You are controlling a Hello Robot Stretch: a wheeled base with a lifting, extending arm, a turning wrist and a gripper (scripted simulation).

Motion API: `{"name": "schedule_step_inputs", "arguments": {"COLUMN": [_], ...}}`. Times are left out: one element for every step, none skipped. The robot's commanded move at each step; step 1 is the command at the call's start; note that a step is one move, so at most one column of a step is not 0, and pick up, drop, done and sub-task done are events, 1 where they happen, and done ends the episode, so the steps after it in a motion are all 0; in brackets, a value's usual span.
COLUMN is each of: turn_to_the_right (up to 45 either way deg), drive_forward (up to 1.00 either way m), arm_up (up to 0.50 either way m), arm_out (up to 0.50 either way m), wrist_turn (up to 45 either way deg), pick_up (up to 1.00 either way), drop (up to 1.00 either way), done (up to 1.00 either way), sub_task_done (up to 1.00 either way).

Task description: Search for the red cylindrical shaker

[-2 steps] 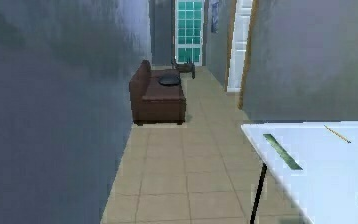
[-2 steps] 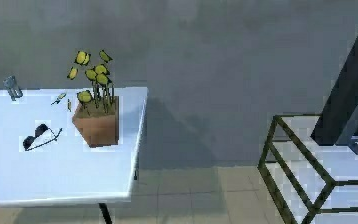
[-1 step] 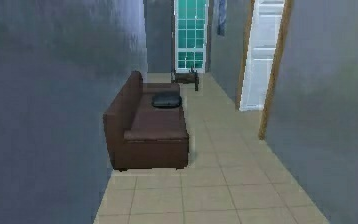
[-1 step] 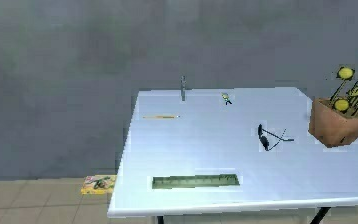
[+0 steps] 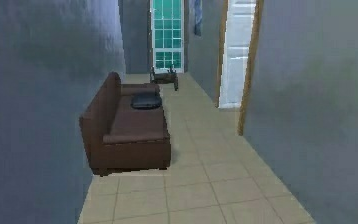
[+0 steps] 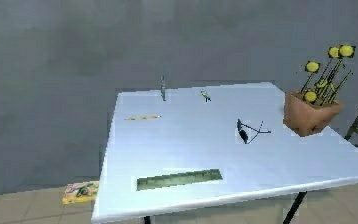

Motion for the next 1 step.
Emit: {"name": "schedule_step_inputs", "arguments": {"turn_to_the_right": [0.0], "drive_forward": [0.25], "arm_up": [0.0], "arm_out": [0.0], "wrist_turn": [0.0], "pick_up": [0.0], "drop": [0.0], "done": [0.0], "sub_task_done": [0.0]}}
